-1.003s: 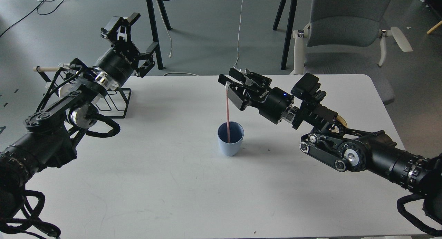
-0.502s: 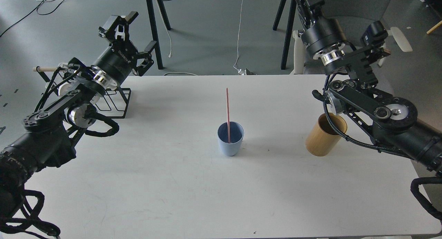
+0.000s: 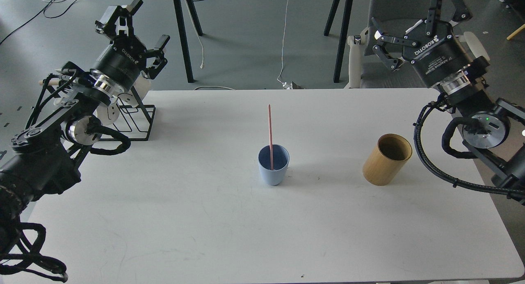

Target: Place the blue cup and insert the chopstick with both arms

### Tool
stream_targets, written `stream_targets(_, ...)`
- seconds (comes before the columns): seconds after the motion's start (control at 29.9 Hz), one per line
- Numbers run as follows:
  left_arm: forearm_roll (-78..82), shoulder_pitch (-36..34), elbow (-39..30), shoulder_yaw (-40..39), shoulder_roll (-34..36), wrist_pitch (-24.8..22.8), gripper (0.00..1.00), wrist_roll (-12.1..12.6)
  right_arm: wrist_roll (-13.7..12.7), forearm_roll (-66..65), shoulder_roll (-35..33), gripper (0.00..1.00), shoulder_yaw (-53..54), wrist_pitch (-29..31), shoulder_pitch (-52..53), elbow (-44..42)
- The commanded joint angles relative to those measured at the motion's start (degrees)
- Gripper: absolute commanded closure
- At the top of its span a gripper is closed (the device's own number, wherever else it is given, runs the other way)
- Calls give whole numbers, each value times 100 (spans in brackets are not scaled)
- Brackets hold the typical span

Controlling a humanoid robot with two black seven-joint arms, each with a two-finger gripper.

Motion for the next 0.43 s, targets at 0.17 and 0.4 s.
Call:
stream_targets(0.17,-167,9,-26,-151,35,0,2,0,1,11,262,1,418,11,-40,-139)
stream_targets(0.4,-194,0,-26,-257,26,0,2,0,1,46,579,1,541,11,-233,-394)
